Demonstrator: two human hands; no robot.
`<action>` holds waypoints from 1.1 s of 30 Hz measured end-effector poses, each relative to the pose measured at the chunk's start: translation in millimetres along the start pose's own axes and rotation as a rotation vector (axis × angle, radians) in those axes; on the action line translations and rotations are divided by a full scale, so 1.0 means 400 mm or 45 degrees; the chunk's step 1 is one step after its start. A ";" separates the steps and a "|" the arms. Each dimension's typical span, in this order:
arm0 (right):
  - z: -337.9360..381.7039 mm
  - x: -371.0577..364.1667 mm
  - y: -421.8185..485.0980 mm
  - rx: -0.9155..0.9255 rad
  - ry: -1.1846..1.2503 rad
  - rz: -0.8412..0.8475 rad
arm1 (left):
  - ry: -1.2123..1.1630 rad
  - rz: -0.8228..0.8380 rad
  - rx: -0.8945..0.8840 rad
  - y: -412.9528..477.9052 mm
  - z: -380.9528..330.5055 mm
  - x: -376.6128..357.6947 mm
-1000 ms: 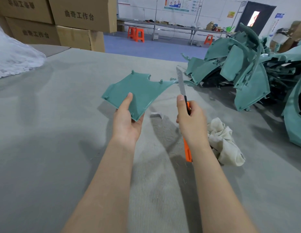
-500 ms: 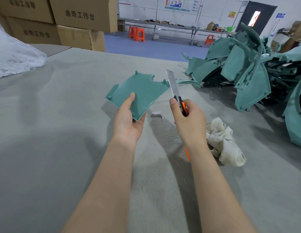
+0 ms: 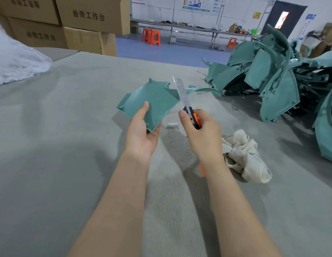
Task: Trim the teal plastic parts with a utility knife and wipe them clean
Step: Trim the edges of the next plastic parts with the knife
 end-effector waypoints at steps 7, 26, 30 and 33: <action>0.000 -0.003 -0.002 -0.015 0.033 0.028 | -0.029 -0.021 0.013 0.004 0.000 0.003; 0.011 -0.006 -0.006 -0.031 -0.032 0.017 | -0.139 -0.055 0.020 0.006 -0.005 0.000; 0.011 -0.014 -0.005 -0.027 -0.063 0.046 | -0.142 -0.068 0.017 0.006 -0.003 0.001; 0.014 -0.016 -0.007 -0.014 -0.063 0.051 | -0.148 -0.074 0.016 0.005 -0.005 0.001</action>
Point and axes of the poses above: each hand's wrist, its own y-axis towards the middle knuckle, its own x-axis out of the back of the hand, z = x × y, the point moved 2 cm from there along y, towards the middle knuckle, and after that the axes turned 10 degrees about z, right-handed, at the moved point
